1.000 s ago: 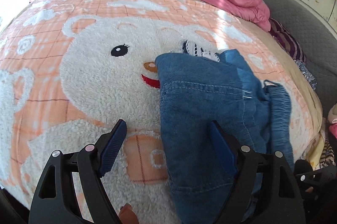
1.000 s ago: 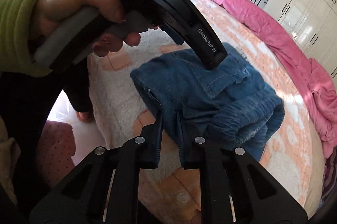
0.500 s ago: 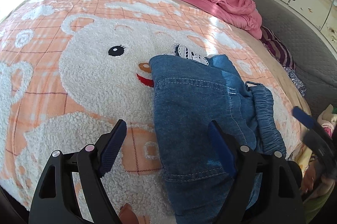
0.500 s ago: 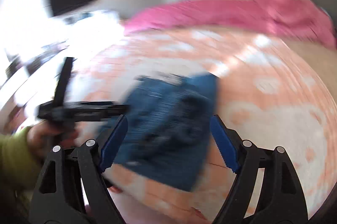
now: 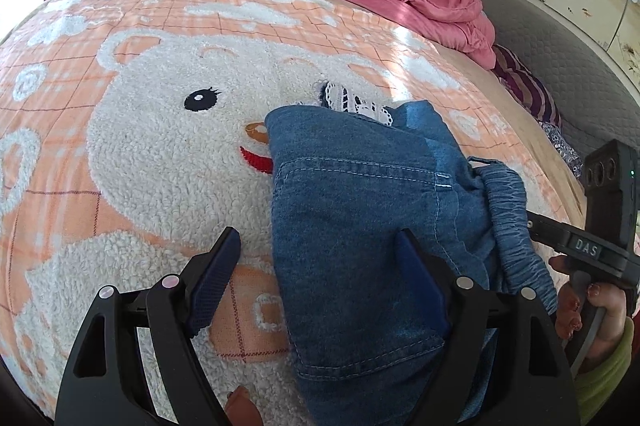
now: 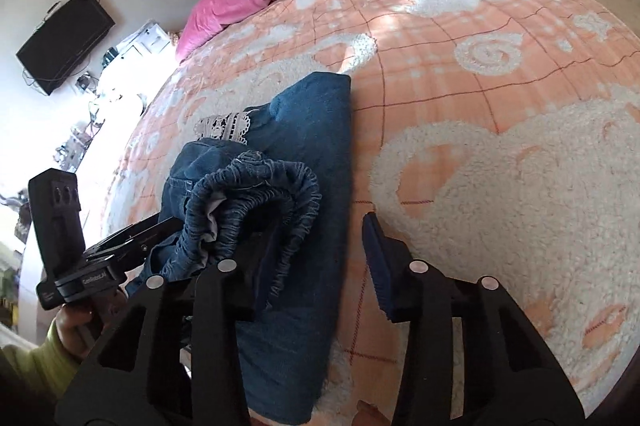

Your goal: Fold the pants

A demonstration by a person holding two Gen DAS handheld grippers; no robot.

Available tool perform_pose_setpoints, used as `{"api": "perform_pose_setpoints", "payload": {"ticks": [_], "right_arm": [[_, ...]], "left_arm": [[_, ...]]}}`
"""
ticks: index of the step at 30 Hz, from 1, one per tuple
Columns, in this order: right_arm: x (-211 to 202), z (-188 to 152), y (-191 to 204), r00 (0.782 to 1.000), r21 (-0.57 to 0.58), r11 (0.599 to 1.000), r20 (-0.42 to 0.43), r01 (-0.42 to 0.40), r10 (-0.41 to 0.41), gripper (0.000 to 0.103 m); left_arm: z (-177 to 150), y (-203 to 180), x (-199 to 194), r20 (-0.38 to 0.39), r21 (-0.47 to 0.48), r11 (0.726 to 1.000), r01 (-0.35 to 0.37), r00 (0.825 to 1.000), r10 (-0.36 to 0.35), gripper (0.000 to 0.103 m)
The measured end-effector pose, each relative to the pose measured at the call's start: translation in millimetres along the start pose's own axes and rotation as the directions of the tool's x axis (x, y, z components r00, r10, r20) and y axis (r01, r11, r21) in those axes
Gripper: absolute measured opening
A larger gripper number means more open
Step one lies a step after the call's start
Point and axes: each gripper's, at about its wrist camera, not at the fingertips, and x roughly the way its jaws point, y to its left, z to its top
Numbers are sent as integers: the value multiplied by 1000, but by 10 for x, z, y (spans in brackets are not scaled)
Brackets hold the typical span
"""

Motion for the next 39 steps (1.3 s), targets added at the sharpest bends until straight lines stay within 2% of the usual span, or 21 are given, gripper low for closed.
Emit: {"api": "perform_pose_setpoints", "payload": {"ticks": [9, 10, 12, 13, 14, 15, 17, 22, 24, 29, 35, 39], "right_arm": [[246, 82, -18, 999, -1, 1000, -29, -13, 13, 31], [247, 79, -16, 999, -1, 1000, -27, -17, 17, 30], [237, 49, -2, 999, -7, 999, -24, -38, 38, 18], [237, 33, 12, 999, -12, 999, -20, -43, 43, 17], [231, 18, 27, 999, -18, 999, -12, -43, 43, 14], [223, 7, 44, 999, -24, 998, -3, -51, 51, 11], [196, -15, 83, 999, -36, 998, 18, -46, 47, 9], [68, -83, 267, 996, -103, 995, 91, -4, 14, 6], [30, -93, 349, 994, -125, 992, 113, 9, 5, 6], [-84, -29, 586, 986, -203, 979, 166, 21, 13, 5], [-36, 246, 827, 981, -271, 962, 191, 28, 25, 5], [79, 468, 936, 978, -299, 953, 209, 40, 25, 5]], "left_arm": [[36, -26, 50, 9, -3, 1000, 10, 1000, -10, 79], [38, -29, 55, 10, -5, 1000, 12, 1000, -12, 79], [39, -31, 66, 11, -15, 1000, 21, 1000, -21, 77], [42, -31, 68, 10, -18, 999, 27, 1000, -27, 73], [40, -32, 63, 14, -24, 999, 49, 999, -48, 62], [35, -31, 53, 21, -33, 997, 73, 997, -73, 57], [21, -49, 33, 37, -36, 994, 101, 994, -100, 40], [16, -137, -80, 86, 11, 997, 80, 993, -81, 16], [24, -196, -175, 121, 43, 997, 66, 990, -71, 15], [74, -215, -251, 133, 57, 997, 49, 990, -56, 15], [311, -52, -293, 161, 6, 1000, 22, 987, -22, 15], [573, 17, -365, 225, -10, 1000, -3, 974, 5, 15]]}}
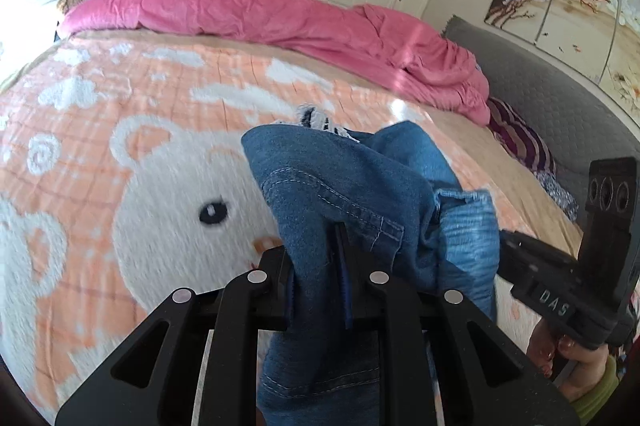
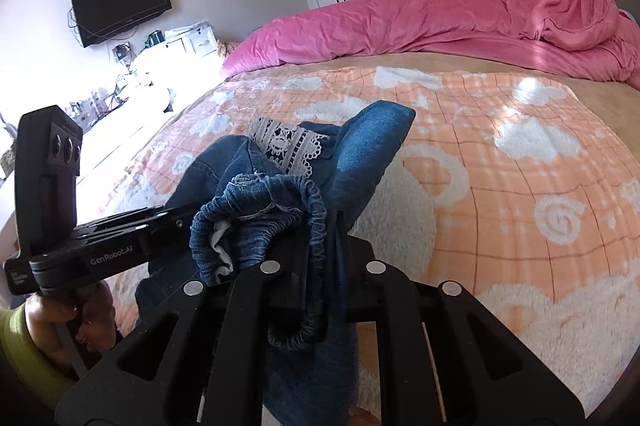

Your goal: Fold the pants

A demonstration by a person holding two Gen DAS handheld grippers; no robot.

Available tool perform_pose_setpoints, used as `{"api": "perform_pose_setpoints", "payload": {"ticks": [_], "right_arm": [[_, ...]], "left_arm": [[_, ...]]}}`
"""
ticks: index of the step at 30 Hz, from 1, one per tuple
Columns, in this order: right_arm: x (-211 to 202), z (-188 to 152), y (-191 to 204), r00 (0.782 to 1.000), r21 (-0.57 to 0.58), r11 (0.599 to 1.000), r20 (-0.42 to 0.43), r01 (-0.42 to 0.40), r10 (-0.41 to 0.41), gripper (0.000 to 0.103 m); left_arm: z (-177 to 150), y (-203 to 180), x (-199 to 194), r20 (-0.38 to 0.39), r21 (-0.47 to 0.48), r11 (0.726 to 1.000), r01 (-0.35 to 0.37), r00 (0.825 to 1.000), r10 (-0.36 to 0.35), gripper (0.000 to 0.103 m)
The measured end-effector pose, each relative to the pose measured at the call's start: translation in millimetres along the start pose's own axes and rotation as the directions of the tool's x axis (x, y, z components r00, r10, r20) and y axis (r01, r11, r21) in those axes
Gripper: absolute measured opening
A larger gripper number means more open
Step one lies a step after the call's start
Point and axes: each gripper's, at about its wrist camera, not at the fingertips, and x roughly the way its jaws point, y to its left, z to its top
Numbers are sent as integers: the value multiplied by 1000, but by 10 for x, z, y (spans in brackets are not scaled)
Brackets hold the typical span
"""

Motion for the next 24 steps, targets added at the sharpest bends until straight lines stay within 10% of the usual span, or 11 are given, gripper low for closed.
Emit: {"api": "perform_pose_setpoints", "payload": {"ticks": [19, 24], "right_arm": [[833, 12, -426, 988, 121, 989, -141, 82, -65, 9], [850, -19, -424, 980, 101, 985, -158, 141, -124, 25]], "left_arm": [[161, 412, 552, -44, -36, 992, -125, 991, 123, 16], [104, 443, 576, -65, -48, 988, -150, 987, 147, 21]]}}
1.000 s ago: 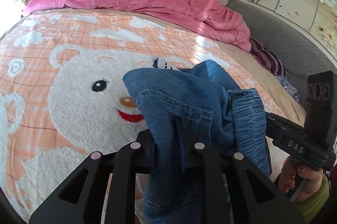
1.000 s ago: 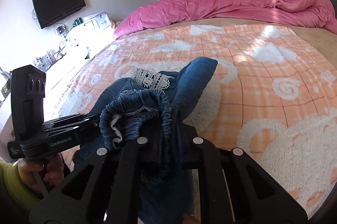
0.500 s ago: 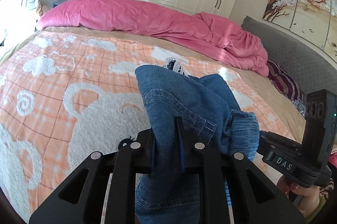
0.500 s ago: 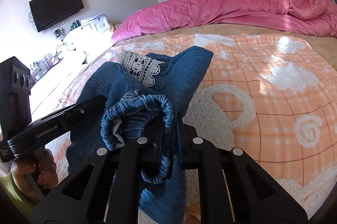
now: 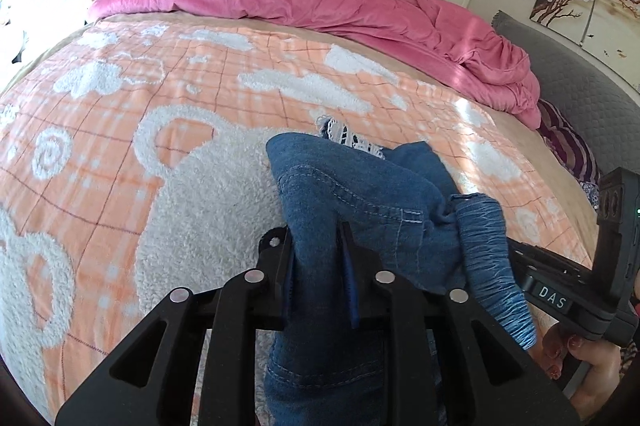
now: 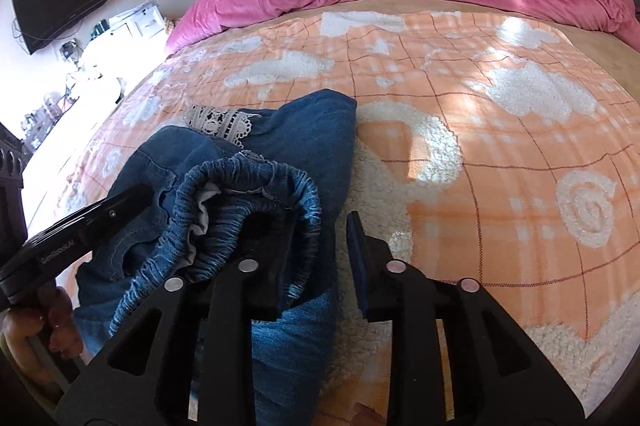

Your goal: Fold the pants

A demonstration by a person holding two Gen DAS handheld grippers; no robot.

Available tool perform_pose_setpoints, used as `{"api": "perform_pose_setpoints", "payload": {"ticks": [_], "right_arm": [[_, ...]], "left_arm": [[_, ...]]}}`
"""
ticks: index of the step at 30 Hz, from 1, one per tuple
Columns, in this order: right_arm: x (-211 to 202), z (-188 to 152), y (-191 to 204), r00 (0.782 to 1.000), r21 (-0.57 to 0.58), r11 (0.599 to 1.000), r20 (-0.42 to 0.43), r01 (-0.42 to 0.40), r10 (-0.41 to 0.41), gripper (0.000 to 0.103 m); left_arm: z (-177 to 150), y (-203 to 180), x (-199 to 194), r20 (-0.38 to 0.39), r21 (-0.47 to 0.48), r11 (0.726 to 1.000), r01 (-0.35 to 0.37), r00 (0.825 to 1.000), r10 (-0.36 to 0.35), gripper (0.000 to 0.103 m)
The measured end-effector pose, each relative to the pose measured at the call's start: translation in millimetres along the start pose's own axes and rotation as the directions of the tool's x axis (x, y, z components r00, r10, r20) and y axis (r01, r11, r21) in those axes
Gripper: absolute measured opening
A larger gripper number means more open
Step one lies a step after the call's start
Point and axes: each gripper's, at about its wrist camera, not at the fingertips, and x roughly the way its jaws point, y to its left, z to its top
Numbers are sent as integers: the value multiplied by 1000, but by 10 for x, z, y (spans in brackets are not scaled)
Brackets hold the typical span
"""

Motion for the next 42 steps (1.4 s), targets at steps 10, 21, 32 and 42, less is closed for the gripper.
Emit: {"api": "perform_pose_setpoints", "payload": {"ticks": [10, 21, 32, 42], "right_arm": [[-26, -47, -97, 995, 2, 995, -8, 100, -100, 58], [-325, -194, -163, 986, 11, 988, 60, 157, -157, 81], [-616, -275, -198, 969, 29, 983, 163, 182, -184, 91], [-907, -345, -84, 951, 11, 990, 279, 139, -136, 94]], "left_arm": [[-91, 42, -17, -21, -14, 1000, -22, 1000, 22, 35], [-101, 48, -227, -6, -12, 1000, 7, 1000, -7, 59], [-110, 89, -479, 34, -7, 1000, 10, 999, -9, 80], [-138, 98, -691, 72, 5, 1000, 9, 997, -10, 96]]}}
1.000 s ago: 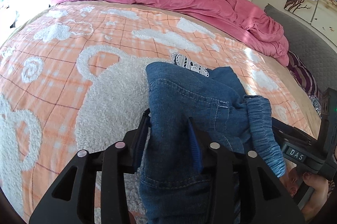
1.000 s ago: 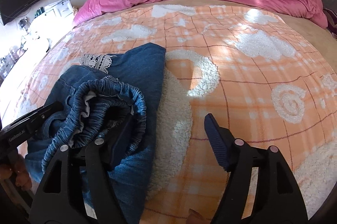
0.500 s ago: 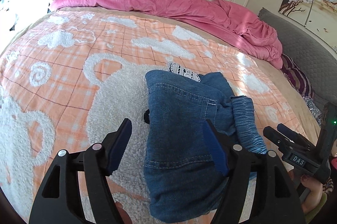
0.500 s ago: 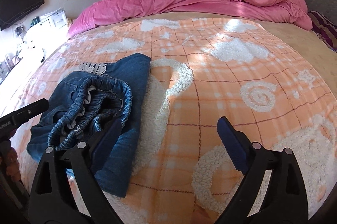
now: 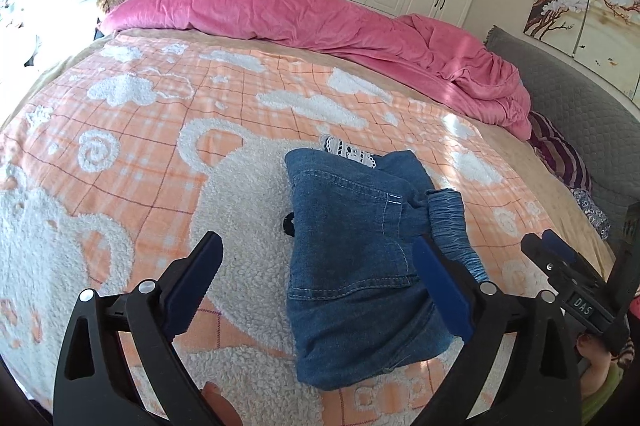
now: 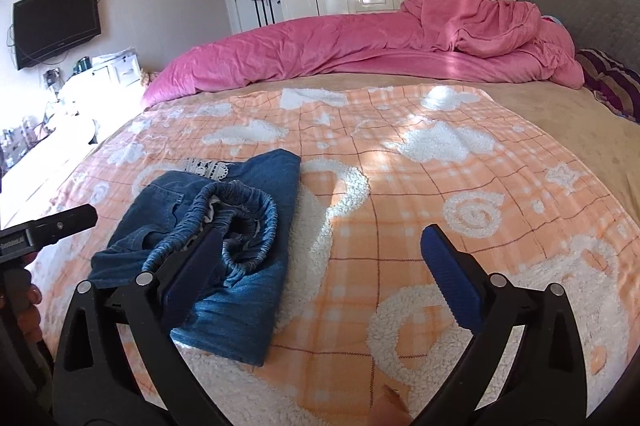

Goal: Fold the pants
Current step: 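Open both grippers and withdraw them from the folded pants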

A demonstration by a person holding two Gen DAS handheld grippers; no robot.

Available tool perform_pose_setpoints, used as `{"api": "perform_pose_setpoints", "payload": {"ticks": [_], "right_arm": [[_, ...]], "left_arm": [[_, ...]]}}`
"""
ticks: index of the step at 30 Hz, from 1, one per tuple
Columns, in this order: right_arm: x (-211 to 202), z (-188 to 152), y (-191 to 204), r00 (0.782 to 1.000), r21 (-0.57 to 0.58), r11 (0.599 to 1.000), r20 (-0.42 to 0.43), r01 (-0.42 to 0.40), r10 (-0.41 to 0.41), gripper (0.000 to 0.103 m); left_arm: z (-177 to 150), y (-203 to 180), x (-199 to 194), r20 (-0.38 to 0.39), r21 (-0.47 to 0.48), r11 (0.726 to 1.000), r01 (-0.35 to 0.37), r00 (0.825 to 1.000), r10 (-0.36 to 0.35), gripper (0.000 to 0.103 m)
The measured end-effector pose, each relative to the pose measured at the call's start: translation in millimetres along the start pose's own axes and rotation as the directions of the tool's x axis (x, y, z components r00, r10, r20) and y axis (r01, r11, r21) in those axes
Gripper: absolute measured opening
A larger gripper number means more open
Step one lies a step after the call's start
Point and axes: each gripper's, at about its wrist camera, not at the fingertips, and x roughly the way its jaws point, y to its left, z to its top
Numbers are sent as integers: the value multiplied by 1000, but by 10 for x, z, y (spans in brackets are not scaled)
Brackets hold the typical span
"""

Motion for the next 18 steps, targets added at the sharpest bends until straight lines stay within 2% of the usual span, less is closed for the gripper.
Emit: {"api": "perform_pose_setpoints", "payload": {"ticks": [18], "right_arm": [[-484, -161, 179, 998, -5, 1000, 62, -20, 20, 94]], "left_arm": [[-223, 9, -573, 73, 39, 999, -30, 997, 27, 98]]}}
